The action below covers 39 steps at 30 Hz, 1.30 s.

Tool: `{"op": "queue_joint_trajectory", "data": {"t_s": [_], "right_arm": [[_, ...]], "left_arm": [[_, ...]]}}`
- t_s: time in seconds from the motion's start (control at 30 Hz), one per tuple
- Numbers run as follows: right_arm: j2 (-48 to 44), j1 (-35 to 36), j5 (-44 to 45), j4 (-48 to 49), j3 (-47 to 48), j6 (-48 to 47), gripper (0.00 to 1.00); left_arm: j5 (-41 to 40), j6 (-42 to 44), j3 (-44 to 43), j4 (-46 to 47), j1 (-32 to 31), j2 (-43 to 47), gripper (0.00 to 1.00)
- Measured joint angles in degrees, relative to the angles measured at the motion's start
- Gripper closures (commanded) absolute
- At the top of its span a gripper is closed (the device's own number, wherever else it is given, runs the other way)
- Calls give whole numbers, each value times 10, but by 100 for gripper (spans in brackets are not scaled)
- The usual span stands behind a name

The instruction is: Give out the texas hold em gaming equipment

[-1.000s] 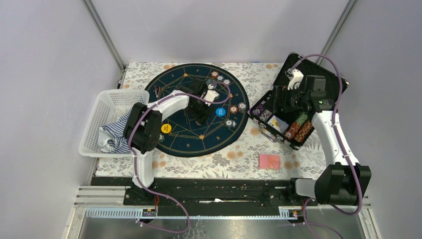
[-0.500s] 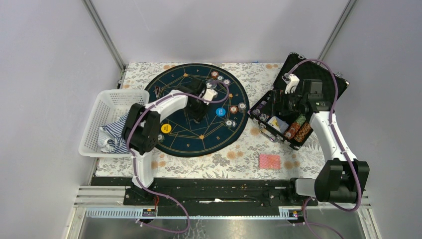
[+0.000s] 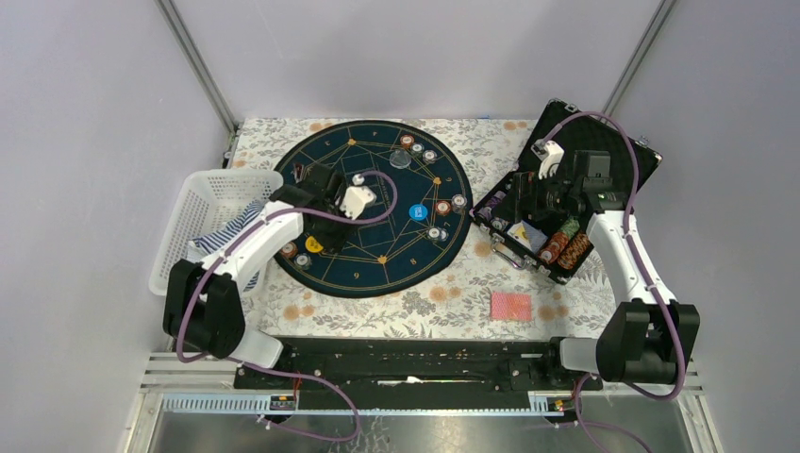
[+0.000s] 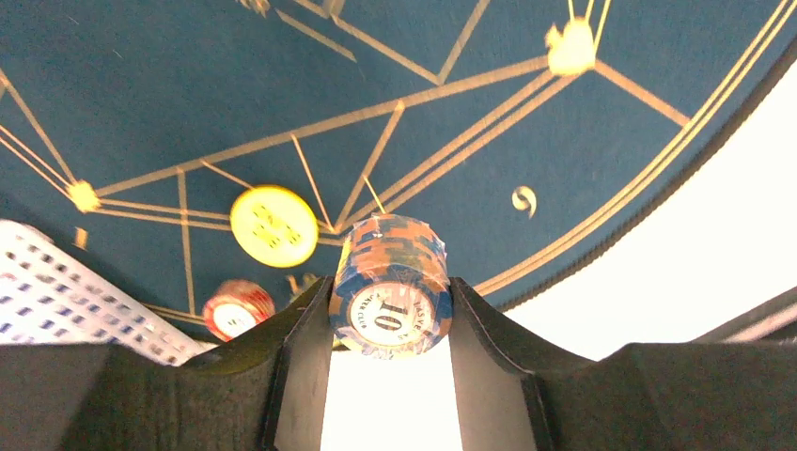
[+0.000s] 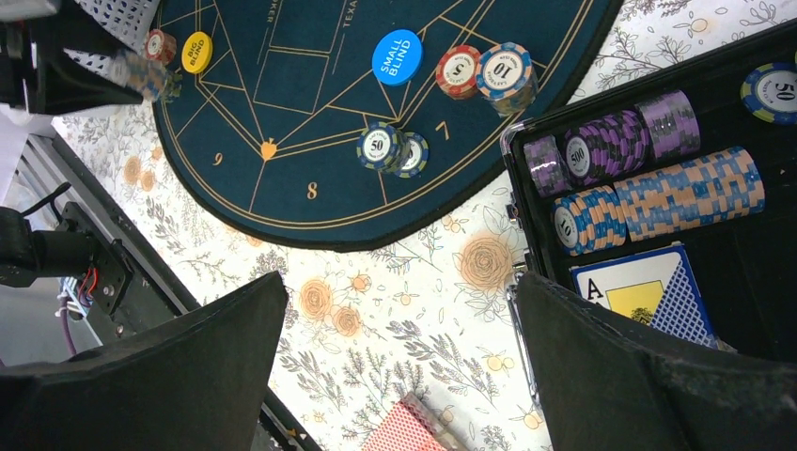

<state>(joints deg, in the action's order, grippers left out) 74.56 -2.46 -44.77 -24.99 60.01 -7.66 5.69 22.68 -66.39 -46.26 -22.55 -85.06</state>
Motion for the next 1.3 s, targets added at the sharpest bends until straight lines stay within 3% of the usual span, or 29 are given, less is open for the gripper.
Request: {"op": "queue_joint_trajectory", "data": {"t_s": [0.3, 0.67, 0.9, 1.23, 1.3], "right_arm": [[14, 0, 0, -1, 0, -2, 0], [15, 0, -5, -5, 0, -3, 0], [16, 0, -14, -17, 0, -12, 0], [16, 0, -13, -91, 15, -80, 0], [14, 0, -12, -111, 22, -102, 0]], "left_arm": [[-18, 41, 106, -18, 16, 22, 69], [-45, 92, 167, 43, 29, 35, 66], [-49, 110, 167, 69, 37, 32, 50], [-49, 125, 171, 69, 38, 32, 46], [-49, 126, 173, 68, 38, 32, 39]]}}
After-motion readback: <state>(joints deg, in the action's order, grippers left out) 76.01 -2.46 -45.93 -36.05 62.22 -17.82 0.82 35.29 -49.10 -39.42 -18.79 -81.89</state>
